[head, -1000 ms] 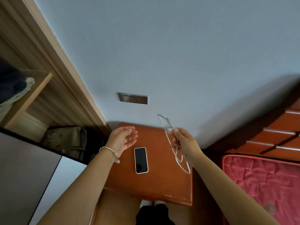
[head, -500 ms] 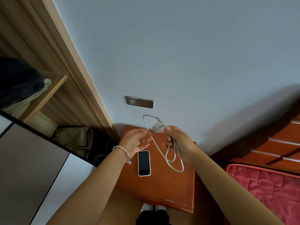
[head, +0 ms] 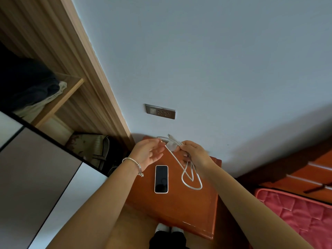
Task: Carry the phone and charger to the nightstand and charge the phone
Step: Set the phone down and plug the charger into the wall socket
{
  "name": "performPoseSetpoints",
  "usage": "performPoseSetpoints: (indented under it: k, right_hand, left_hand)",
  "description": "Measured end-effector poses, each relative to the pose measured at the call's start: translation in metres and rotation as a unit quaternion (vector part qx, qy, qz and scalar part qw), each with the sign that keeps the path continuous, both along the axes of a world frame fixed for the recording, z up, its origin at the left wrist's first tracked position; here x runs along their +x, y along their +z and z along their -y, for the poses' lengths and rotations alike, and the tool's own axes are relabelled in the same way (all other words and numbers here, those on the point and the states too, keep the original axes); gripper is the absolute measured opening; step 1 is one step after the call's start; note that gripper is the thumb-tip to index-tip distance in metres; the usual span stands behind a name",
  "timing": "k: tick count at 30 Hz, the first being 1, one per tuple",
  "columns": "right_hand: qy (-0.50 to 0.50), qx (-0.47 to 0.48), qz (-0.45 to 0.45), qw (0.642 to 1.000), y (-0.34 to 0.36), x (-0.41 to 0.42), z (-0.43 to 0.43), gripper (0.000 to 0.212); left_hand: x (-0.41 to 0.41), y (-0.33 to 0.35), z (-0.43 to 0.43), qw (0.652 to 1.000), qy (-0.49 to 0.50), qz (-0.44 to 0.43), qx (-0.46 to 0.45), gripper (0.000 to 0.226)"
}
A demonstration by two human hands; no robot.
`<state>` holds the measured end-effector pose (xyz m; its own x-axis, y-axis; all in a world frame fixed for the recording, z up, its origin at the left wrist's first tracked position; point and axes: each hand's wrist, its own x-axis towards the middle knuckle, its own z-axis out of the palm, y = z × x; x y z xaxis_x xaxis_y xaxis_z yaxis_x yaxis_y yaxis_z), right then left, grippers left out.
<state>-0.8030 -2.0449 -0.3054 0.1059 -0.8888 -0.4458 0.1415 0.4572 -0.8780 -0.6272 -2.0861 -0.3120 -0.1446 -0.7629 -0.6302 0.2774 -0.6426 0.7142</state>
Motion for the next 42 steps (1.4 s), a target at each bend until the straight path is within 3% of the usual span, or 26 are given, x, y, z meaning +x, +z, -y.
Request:
performPoseSetpoints:
  k: [7,11,15,22,32,36,40,42]
  right_hand:
    - [-0.006,0.009,-0.041,0.999,-0.007,0.007,0.004,0.048]
    - [-0.014,-0.004,-0.062,0.998,-0.004,0.011,0.007,0.037]
    - [-0.032,-0.009,-0.1,0.994,-0.005,0.02,0.013,0.033]
    - [-0.031,-0.016,-0.086,0.996,0.003,0.05,0.024,0.038]
    - [-0.092,0.005,-0.114,0.989,-0.013,0.107,0.039,0.033]
    - [-0.136,0.043,-0.076,0.987,-0.026,0.115,0.043,0.029]
    - [-0.159,0.061,-0.132,0.977,-0.038,0.112,0.043,0.029]
    - [-0.143,0.066,-0.218,0.963,-0.043,0.109,0.043,0.028]
  left_hand:
    - [0.003,0.002,0.005,1.0,-0.005,-0.003,-0.015,0.017]
    - [0.006,0.0,0.013,1.0,-0.003,-0.001,-0.012,0.02]
    - [0.014,-0.005,0.025,1.0,0.002,-0.009,0.006,0.009]
    - [0.038,-0.011,0.056,0.997,-0.046,-0.049,0.024,0.005]
    - [0.071,-0.031,0.087,0.996,-0.082,-0.025,0.032,0.005]
    - [0.084,-0.04,0.088,0.995,-0.084,-0.017,0.05,0.004]
    - [0.095,-0.051,0.08,0.994,-0.072,-0.004,0.077,0.004]
    - [0.099,-0.055,0.076,0.994,-0.069,-0.004,0.089,0.006]
